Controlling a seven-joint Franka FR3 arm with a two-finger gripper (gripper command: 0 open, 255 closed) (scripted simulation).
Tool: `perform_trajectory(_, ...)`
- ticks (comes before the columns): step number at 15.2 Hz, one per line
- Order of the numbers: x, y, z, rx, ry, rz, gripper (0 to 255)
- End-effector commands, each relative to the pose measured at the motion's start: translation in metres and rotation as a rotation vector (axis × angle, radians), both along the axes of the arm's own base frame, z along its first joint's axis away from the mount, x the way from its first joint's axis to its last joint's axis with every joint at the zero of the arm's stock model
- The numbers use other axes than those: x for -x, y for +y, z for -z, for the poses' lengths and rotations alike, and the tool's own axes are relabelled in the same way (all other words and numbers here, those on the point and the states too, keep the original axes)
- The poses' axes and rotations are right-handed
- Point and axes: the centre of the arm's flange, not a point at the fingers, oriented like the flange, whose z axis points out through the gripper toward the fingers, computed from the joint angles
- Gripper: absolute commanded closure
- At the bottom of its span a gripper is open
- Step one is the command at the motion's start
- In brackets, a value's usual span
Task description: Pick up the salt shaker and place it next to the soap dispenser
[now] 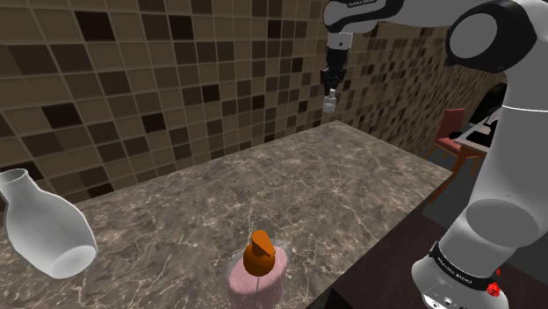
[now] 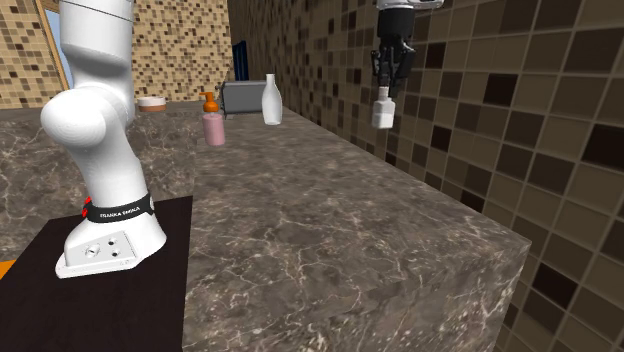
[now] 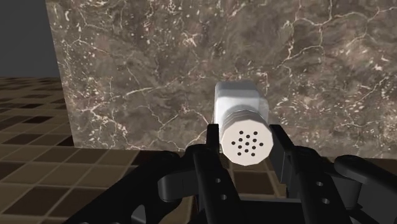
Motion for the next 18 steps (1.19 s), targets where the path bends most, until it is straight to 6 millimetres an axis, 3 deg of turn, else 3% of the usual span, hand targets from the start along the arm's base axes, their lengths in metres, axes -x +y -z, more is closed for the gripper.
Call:
perform_trajectory(1,0.0,-0.001,-0.011,0.0,0.0,0.0,255)
perform_trajectory(18,0.0,-0.001,-0.101,0.0,0.0,0.0,255)
